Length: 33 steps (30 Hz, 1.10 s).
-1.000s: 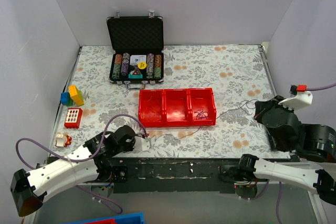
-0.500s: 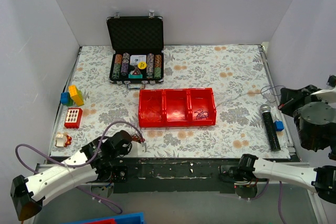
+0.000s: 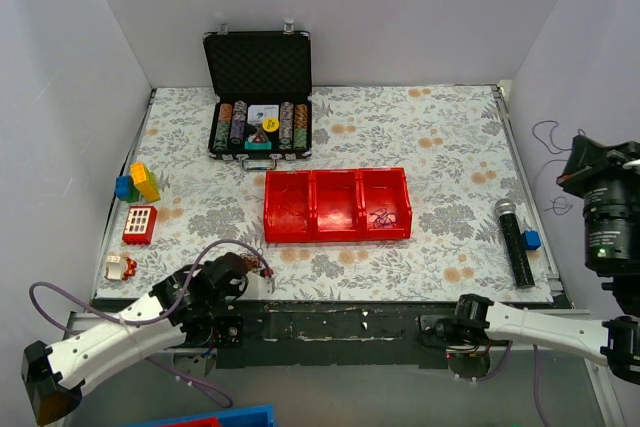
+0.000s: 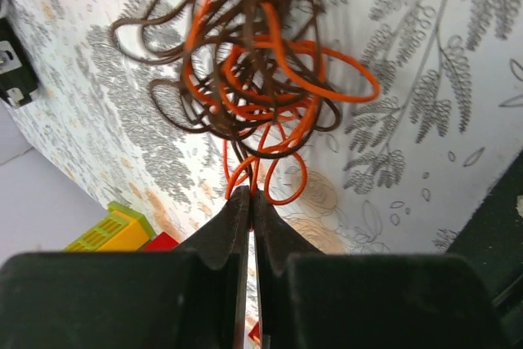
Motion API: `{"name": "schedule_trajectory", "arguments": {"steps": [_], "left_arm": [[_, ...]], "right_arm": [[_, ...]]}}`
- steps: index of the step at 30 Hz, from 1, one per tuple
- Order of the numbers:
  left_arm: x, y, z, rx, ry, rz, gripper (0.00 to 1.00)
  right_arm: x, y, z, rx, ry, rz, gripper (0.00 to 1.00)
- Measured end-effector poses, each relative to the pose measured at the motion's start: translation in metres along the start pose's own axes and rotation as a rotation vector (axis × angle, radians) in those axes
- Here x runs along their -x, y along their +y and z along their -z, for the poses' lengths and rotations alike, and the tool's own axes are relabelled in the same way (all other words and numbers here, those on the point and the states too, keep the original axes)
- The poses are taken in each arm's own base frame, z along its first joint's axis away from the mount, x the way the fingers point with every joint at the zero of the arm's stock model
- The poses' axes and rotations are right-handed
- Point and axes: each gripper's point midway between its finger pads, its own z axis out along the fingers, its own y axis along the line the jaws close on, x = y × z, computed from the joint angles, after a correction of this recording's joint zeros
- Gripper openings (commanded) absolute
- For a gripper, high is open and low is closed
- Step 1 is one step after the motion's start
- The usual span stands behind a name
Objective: Untangle the cables
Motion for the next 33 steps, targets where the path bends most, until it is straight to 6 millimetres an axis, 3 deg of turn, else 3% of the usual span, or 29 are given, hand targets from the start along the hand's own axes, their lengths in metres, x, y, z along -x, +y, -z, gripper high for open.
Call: {"name": "schedule_trajectory", "arguments": {"steps": [4,10,13,23,29,33], "left_arm": [[0.017,0.021,0.007,0.015,-0.022,0.035,0.00],[0.067,0.072,0.033,0.059,-0.168,0.168,0.00],[0.082,0.084,0.042,0.065,-0.231,0.210,0.00],[0.100,0.090,0.054,0.029,-0.304,0.239,0.00],[0.104,0.090,0.059,0.007,-0.328,0.228,0.00],[0.106,0.084,0.060,-0.026,-0.342,0.209,0.00]], "right_arm": [[-0.015,0.029,-0.002,0.051,0.014,0.064,0.01],[-0.022,0.067,-0.003,0.091,0.023,0.105,0.01],[-0.026,0.083,-0.003,0.097,0.024,0.113,0.01],[-0.061,0.144,-0.002,0.160,0.019,0.221,0.01],[-0.088,0.168,0.000,0.194,0.014,0.277,0.01],[-0.094,0.174,-0.002,0.197,0.006,0.284,0.01]]}}
